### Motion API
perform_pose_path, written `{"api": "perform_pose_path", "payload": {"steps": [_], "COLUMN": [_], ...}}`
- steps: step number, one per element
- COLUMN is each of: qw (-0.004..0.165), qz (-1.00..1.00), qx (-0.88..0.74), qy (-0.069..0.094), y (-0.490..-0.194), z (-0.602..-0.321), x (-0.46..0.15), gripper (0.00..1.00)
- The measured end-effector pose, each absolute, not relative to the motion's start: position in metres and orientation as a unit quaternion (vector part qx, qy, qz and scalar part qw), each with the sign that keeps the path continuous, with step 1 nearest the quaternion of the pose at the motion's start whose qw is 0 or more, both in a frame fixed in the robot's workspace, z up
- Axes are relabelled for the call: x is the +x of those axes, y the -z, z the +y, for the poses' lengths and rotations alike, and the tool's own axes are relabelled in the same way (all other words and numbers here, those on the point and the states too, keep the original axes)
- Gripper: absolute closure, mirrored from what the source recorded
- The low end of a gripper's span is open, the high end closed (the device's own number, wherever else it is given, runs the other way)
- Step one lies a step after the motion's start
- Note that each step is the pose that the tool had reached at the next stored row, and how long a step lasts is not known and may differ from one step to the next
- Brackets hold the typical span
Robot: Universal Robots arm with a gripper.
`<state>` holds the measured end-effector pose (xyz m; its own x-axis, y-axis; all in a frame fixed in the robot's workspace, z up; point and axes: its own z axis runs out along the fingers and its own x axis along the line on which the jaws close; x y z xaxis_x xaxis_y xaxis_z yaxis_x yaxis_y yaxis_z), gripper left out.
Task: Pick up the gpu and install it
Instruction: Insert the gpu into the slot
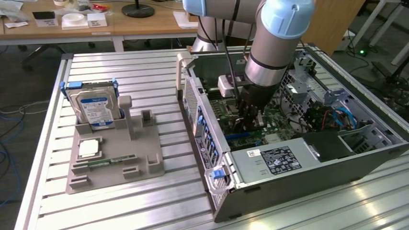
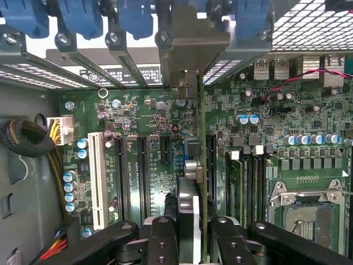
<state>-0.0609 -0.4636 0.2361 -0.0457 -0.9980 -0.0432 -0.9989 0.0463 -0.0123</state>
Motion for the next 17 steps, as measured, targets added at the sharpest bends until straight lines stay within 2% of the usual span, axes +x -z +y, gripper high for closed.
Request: {"api": "perform_pose_path", "payload": {"steps": [17], "qw": [0.02], "qz": [0.723], "qx": [-0.69], "qy": [-0.011], "y": [-0.2327], "z": [-0.4636], "x": [-0.0609], "gripper": [0.72]}}
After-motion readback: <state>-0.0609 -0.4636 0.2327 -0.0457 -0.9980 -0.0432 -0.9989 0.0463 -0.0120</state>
